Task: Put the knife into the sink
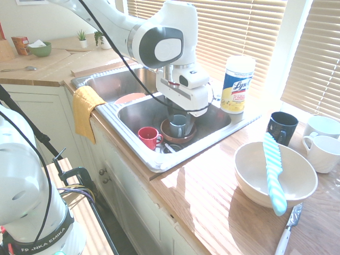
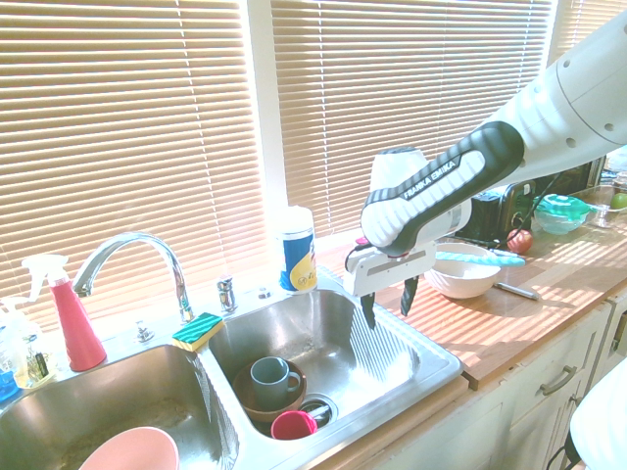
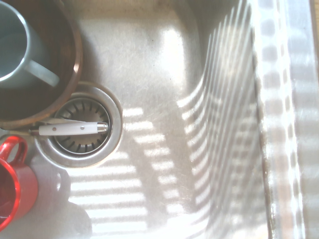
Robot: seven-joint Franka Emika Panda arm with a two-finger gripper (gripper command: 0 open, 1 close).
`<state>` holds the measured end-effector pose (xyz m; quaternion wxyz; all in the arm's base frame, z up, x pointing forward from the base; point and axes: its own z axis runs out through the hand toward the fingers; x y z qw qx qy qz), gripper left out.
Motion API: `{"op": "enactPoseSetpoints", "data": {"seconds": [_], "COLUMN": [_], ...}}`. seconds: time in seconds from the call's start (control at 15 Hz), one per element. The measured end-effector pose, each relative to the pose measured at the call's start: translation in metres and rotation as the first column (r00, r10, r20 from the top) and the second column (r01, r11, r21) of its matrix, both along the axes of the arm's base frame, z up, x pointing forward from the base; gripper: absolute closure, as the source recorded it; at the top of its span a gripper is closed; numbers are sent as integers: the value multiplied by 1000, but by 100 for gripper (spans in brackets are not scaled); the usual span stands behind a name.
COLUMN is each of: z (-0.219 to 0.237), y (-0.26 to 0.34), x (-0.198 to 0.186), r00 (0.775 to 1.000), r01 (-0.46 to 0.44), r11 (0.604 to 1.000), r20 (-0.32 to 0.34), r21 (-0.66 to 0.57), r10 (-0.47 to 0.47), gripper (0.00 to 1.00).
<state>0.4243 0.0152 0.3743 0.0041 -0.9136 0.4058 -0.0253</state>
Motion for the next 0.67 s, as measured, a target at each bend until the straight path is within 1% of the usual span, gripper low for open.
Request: {"op": "enactPoseSetpoints", "data": {"seconds": [0.2, 0.27, 0.33, 0.4, 0.53, 0.67], "z": [3, 11, 22, 37, 63, 78], "y": [0, -3, -9, -20, -47, -76], "x": [2, 6, 10, 15, 18, 14], "r00": [1000, 999, 994, 985, 956, 912], "r01": [-15, -52, -109, -173, -291, -404], "r11": [1000, 999, 994, 985, 957, 914], "r20": [6, 13, 5, -7, -37, -72], "r21": [0, 2, 6, 11, 15, 23], "r10": [15, 52, 109, 173, 291, 405], "gripper": [0, 0, 0, 0, 0, 0]}}
